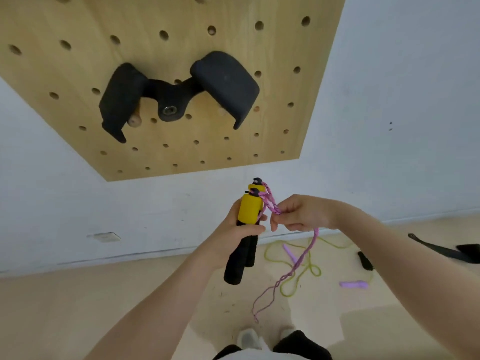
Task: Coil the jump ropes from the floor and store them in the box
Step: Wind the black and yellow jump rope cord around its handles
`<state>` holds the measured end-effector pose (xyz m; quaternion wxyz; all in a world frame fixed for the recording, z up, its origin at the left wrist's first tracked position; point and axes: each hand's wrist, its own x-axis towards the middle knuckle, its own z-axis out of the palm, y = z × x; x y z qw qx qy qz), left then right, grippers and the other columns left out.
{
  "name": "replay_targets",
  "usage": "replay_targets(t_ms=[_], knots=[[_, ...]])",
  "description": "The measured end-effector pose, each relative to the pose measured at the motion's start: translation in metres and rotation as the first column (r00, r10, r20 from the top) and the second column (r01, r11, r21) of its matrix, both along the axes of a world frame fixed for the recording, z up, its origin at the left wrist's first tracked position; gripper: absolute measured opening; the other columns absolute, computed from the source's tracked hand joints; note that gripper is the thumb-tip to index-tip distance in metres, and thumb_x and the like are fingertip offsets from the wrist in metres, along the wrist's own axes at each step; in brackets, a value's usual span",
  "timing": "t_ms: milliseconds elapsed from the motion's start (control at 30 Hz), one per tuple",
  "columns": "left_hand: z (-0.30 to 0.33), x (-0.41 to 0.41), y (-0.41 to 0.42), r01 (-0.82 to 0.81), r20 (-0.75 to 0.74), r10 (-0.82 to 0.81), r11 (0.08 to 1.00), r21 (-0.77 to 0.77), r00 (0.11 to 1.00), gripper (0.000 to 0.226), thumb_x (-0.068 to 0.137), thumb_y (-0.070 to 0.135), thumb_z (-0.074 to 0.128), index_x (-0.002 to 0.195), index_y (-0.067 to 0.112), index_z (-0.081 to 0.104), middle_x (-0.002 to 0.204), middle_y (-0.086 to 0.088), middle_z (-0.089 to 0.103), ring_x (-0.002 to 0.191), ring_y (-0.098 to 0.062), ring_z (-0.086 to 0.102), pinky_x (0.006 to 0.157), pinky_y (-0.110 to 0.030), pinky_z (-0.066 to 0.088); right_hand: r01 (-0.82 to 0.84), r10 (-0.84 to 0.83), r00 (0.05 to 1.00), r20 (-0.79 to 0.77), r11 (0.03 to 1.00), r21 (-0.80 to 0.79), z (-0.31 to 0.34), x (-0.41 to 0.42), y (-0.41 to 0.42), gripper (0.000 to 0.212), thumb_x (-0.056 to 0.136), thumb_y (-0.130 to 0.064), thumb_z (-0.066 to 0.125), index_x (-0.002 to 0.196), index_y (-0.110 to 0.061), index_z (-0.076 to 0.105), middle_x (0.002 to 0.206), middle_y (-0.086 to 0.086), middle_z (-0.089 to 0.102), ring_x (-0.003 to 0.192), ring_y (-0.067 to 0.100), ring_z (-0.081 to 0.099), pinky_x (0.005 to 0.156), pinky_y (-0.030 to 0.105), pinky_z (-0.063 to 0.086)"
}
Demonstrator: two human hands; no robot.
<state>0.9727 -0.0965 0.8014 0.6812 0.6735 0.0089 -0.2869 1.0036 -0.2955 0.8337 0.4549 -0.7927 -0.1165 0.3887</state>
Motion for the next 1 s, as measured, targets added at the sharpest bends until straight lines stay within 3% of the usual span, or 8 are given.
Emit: replay_targets(t_ms=[167,267,367,500,633,800,900,1000], knots=[[0.004,-0.007,-0.011,0.081,0.037,-0.080,0.996,-0.027,0.996,0.038,0.070,0.008,0.064,0.101,0.029,0.056,0.075,0.004,0.062,0.064,-0.011,0.058,0.070,-0.026,0.048,-0.056,0.047,0.987,-0.152,0.997,-0.056,-0.005,-0.023,0.018,0.043,0.097,-0.018,0.042,0.058,-0.021,0.060,0.042,-0.012,0.031,0.046,0.010,0.020,0.049,0.022,0.015],[0.003,-0.009,-0.013,0.034,0.046,-0.035,0.999,0.025,0.998,0.028,0.065,0.019,0.066,0.090,0.025,0.057,0.067,0.008,0.056,0.060,-0.014,0.051,0.066,-0.027,0.044,-0.038,0.027,0.993,-0.115,0.995,-0.093,-0.003,-0.034,0.012,0.047,0.094,-0.021,0.049,0.047,-0.022,0.046,0.046,-0.009,0.033,0.049,0.013,0.021,0.049,0.023,0.017],[0.004,-0.012,-0.015,-0.033,0.010,0.033,0.999,0.037,0.999,0.033,0.061,0.025,0.069,0.090,0.018,0.055,0.067,0.001,0.055,0.062,-0.018,0.055,0.072,-0.035,0.047,0.109,-0.102,0.993,0.063,0.987,-0.120,-0.006,-0.043,0.001,0.039,0.089,-0.031,0.057,0.058,-0.017,0.036,0.054,-0.006,0.033,0.048,0.011,0.028,0.051,0.021,0.026],[0.005,-0.028,-0.032,-0.112,-0.023,0.112,0.994,-0.002,0.993,0.033,0.053,0.032,0.069,0.078,0.016,0.055,0.068,-0.004,0.056,0.061,-0.018,0.058,0.068,-0.034,0.048,0.197,-0.165,0.961,0.220,0.972,-0.132,-0.012,-0.063,-0.001,0.026,0.083,-0.045,0.062,0.086,-0.019,0.058,0.078,-0.008,0.055,0.071,0.010,0.051,0.068,0.021,0.038],[0.007,-0.050,-0.063,-0.323,-0.220,0.278,0.923,-0.207,0.935,0.020,0.074,0.024,0.060,0.083,0.009,0.053,0.073,-0.003,0.056,0.057,-0.015,0.060,0.052,-0.025,0.049,0.226,-0.214,0.952,0.217,0.974,-0.032,-0.011,-0.088,-0.002,0.051,0.073,-0.044,0.073,0.115,-0.028,0.050,0.107,-0.011,0.060,0.095,0.007,0.060,0.075,0.018,0.040],[0.005,-0.087,-0.102,-0.460,-0.334,0.359,0.833,-0.306,0.872,0.047,0.051,0.034,0.068,0.094,0.015,0.059,0.077,-0.001,0.061,0.068,-0.019,0.062,0.066,-0.034,0.052,0.177,-0.135,0.960,0.244,0.971,-0.160,-0.006,-0.137,-0.013,0.070,0.063,-0.037,0.083,0.117,-0.019,0.042,0.105,-0.003,0.062,0.095,0.014,0.061,0.081,0.029,0.051],[0.001,-0.121,-0.118,-0.460,-0.322,0.353,0.804,-0.376,0.879,0.054,0.064,0.033,0.059,0.115,0.017,0.063,0.111,0.004,0.068,0.101,-0.015,0.064,0.088,-0.035,0.051,0.152,-0.066,0.949,0.309,0.952,-0.265,-0.004,-0.164,-0.028,0.055,0.064,-0.033,0.079,0.101,-0.016,0.041,0.092,-0.001,0.061,0.084,0.019,0.060,0.071,0.030,0.049],[0.003,-0.155,-0.127,-0.353,-0.212,0.290,0.850,-0.391,0.933,0.053,0.065,0.026,0.061,0.115,0.010,0.060,0.112,-0.003,0.065,0.106,-0.019,0.060,0.089,-0.031,0.048,0.126,0.036,0.933,0.358,0.900,-0.418,-0.003,-0.190,-0.052,0.053,0.065,-0.029,0.072,0.101,-0.017,0.036,0.085,0.002,0.059,0.077,0.024,0.059,0.062,0.032,0.048]])
